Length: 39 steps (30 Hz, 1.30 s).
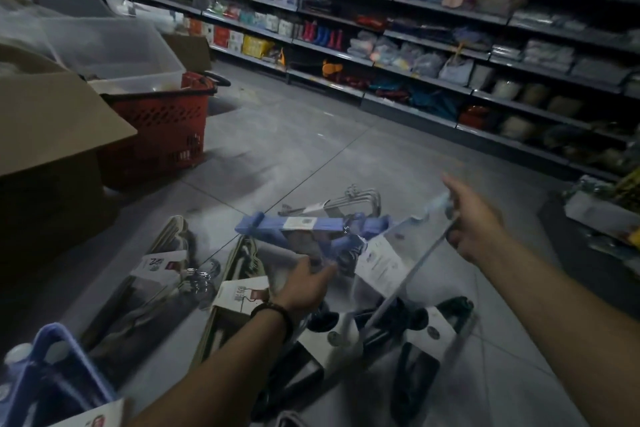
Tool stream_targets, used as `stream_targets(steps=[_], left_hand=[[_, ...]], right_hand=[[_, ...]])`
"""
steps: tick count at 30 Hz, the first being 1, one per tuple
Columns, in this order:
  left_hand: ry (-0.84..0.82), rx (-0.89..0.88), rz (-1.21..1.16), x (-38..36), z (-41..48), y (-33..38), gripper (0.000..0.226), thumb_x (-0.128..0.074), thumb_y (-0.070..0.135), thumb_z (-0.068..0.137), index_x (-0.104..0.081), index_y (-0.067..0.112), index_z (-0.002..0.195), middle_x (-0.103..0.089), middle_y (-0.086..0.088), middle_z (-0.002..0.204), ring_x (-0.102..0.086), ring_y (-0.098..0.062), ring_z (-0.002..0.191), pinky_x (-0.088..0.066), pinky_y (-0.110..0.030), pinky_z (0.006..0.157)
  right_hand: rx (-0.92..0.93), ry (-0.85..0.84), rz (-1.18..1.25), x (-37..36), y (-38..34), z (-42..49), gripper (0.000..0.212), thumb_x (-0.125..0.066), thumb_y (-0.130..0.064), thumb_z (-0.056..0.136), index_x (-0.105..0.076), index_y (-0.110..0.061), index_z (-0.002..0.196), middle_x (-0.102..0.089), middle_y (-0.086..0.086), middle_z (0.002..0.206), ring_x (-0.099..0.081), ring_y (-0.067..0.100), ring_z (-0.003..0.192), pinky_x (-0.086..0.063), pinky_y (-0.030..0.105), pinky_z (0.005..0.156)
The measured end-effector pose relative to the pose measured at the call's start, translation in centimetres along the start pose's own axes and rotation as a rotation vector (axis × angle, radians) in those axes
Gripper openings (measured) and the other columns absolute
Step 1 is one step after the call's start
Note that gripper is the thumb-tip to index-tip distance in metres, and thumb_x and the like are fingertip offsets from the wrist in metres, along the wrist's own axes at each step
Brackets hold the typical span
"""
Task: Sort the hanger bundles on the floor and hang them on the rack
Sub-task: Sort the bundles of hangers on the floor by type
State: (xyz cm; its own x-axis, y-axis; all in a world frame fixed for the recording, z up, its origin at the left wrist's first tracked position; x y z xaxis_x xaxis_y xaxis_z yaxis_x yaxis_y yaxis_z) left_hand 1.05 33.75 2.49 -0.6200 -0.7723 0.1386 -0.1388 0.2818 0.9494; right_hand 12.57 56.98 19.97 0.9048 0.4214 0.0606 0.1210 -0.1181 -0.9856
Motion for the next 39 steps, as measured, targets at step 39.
stream_targets(steps=[39], left_hand=[[-0.273, -0.116, -0.772, -5.3, -8.8, 8.0, 0.034, -0.058, 0.027, 0.107, -0.058, -0.002, 0.123, -0.067, -0.023, 0.138, -0.071, -0.040, 0.117, -0.062, -0.048, 0.095]], right_hand=[[-0.327, -0.096, 0.929, 13.0, 14.1, -4.6, 0.048, -0.051, -0.056, 0.100, -0.051, -0.016, 0.073, -0.052, 0.004, 0.061, -0.039, 0.013, 0.043, -0.034, 0.019, 0.043]])
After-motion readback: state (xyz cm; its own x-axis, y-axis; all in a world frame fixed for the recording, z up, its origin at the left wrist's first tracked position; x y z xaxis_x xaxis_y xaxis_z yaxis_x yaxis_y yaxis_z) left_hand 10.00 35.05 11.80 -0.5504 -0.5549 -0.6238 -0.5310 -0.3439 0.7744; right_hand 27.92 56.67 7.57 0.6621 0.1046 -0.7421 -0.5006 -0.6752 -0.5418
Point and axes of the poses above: each hand's wrist, its own z-axis towards the middle knuckle, its own x-axis out of the back of the hand, y = z × x, the point moved 4 cm from there along z, towards the middle knuckle
